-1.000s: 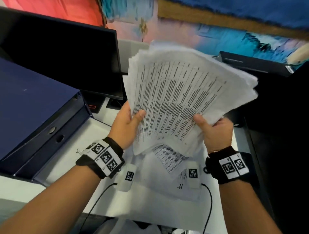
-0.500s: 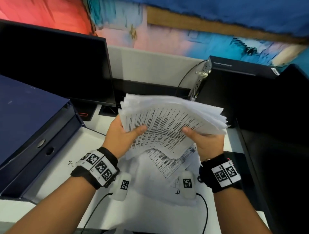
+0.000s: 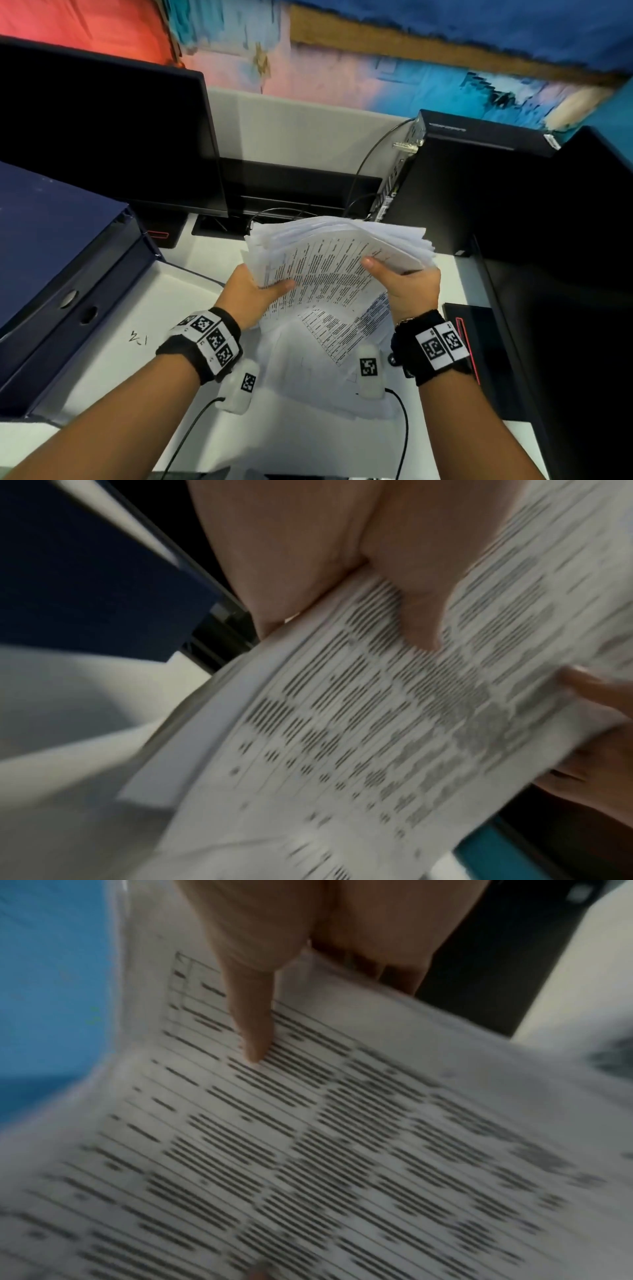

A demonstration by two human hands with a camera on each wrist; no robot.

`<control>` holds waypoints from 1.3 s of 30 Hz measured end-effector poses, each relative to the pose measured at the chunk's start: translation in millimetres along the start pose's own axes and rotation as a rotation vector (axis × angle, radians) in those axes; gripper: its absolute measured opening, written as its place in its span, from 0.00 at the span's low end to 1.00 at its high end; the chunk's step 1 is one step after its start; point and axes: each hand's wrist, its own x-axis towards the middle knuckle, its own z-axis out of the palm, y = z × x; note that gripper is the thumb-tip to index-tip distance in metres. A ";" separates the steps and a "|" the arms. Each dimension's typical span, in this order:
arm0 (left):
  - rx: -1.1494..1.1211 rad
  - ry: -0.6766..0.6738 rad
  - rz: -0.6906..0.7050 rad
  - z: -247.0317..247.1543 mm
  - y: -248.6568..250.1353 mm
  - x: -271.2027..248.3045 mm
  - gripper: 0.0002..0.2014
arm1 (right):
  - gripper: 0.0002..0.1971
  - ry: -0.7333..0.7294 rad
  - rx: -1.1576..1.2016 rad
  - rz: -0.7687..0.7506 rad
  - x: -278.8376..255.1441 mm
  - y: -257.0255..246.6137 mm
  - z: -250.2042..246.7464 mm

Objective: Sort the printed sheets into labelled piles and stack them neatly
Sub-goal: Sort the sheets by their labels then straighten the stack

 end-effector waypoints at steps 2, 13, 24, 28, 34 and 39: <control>0.064 0.072 0.015 3.5 -13.1 1.8 0.11 | 0.31 0.112 -0.203 0.247 3.9 34.3 1.5; 0.070 0.488 0.130 -29.1 26.1 17.9 0.11 | 0.59 -0.014 -1.009 0.782 -6.0 140.7 48.9; -0.071 0.472 0.118 -48.5 29.2 18.0 0.03 | 0.39 0.039 -0.993 0.662 -16.6 129.0 -21.8; -0.083 0.481 0.113 -47.4 28.0 20.9 0.05 | 0.57 -0.074 -1.145 0.762 -23.1 129.7 0.5; -0.082 0.486 0.117 -51.9 31.2 26.1 0.11 | 0.43 0.029 -0.878 0.696 -21.3 138.8 9.5; -0.088 0.491 0.118 -57.8 34.9 24.0 0.08 | 0.27 0.025 -0.767 0.722 -16.6 130.6 8.7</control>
